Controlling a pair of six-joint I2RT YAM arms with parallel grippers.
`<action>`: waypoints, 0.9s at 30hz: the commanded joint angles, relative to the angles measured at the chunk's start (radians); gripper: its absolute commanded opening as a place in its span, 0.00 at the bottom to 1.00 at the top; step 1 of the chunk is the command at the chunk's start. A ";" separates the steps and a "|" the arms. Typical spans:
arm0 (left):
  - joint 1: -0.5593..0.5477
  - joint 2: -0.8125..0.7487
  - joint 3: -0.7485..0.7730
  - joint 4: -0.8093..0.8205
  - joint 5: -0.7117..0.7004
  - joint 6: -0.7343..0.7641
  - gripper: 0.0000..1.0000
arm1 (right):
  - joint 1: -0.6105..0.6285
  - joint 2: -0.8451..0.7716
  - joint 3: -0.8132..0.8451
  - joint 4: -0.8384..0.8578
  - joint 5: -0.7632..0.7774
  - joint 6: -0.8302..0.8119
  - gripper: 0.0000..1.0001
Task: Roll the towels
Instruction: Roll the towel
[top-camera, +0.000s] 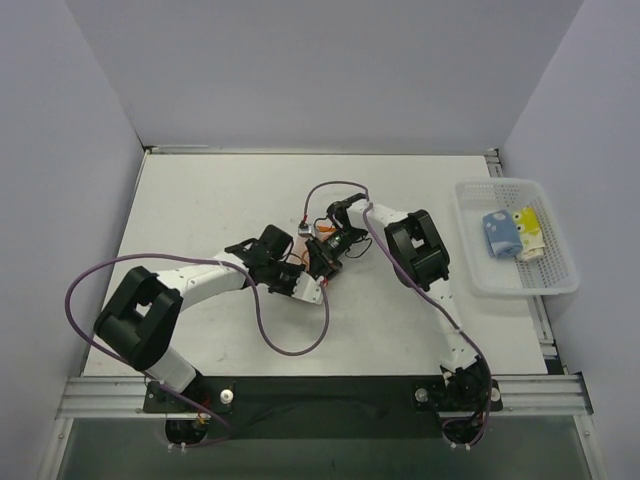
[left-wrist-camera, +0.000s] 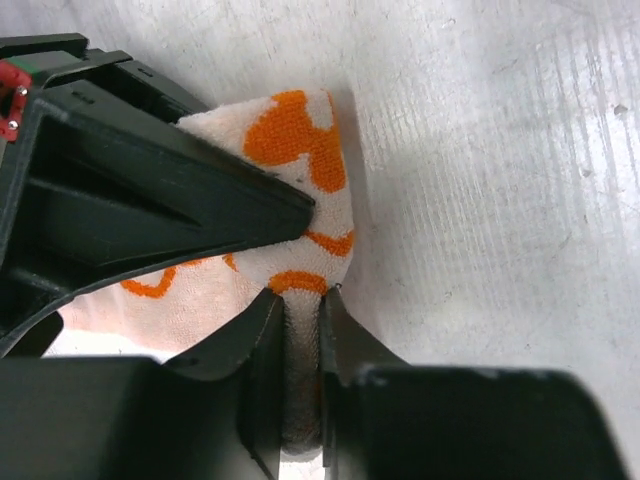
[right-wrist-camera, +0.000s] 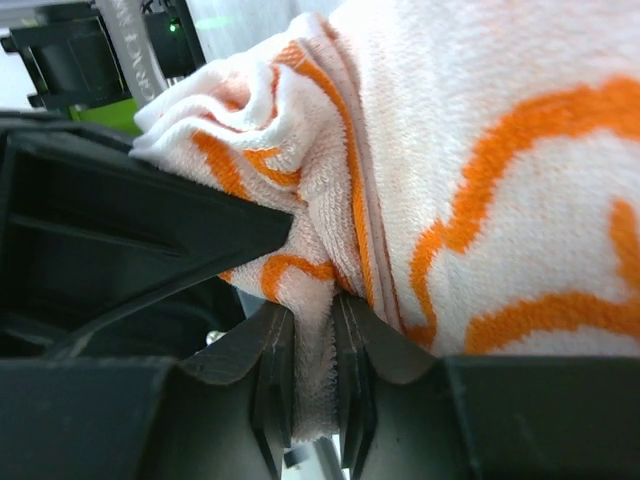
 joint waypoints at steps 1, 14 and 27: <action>-0.052 -0.034 0.022 -0.221 0.039 -0.023 0.15 | -0.089 -0.019 0.052 0.013 0.192 0.065 0.19; 0.035 0.197 0.311 -0.557 0.164 -0.213 0.08 | -0.336 -0.553 -0.121 0.016 0.422 -0.031 0.51; 0.230 0.686 0.802 -0.918 0.330 -0.210 0.18 | -0.199 -1.016 -0.545 0.106 0.481 -0.108 0.43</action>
